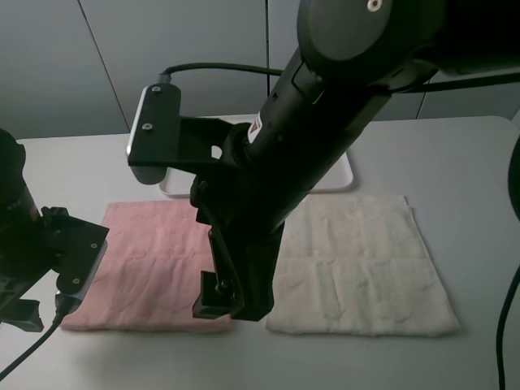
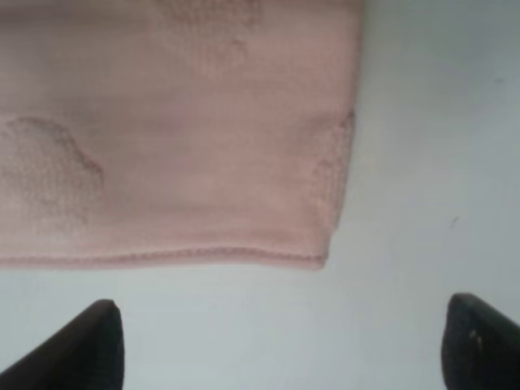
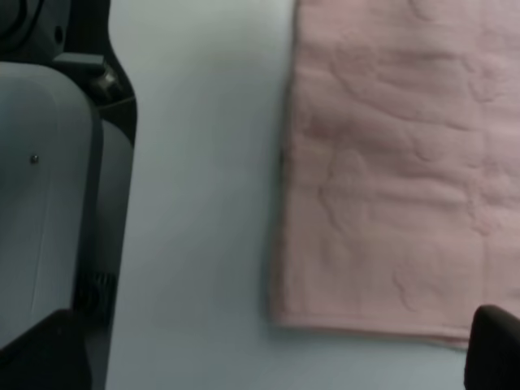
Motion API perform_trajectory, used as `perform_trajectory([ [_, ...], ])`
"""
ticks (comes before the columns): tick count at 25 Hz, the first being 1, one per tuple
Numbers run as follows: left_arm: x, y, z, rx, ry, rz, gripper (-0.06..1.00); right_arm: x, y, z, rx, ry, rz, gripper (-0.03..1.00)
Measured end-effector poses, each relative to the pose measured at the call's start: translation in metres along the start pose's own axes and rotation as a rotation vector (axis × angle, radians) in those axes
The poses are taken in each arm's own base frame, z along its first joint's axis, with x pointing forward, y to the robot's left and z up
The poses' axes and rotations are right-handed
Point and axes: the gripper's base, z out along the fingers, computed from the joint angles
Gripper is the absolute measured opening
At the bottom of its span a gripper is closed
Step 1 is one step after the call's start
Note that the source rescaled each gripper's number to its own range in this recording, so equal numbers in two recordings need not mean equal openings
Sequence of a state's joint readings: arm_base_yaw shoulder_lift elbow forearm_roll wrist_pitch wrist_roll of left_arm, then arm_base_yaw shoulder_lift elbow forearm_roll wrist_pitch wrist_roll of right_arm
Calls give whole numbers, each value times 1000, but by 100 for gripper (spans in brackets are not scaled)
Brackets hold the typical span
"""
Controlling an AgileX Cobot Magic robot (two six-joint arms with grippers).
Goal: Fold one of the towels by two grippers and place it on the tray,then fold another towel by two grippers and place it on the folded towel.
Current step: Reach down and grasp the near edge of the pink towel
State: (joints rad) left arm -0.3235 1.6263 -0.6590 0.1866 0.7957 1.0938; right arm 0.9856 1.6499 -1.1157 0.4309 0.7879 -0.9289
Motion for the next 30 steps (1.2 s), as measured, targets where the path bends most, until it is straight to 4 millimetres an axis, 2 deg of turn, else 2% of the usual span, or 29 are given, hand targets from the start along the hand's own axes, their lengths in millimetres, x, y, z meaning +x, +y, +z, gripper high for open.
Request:
perform_trajectory([
  [3,1,-7,9,-5,-3,31,100,-4,-1,22,-31,41,-1,100],
  [7,3,-14,18,-19,-5,59,100,-1,-4,37,-39,76,3,100],
  [15,0,-15,31,15,7,82,100,0,-7,40,-25,85,-12,100],
  [25,-2,-13,43,45,17,99,100,5,-7,62,-58,135,-15,100],
  [30,-2,-13,43,45,17,99,100,3,2,73,-73,161,-69,100],
])
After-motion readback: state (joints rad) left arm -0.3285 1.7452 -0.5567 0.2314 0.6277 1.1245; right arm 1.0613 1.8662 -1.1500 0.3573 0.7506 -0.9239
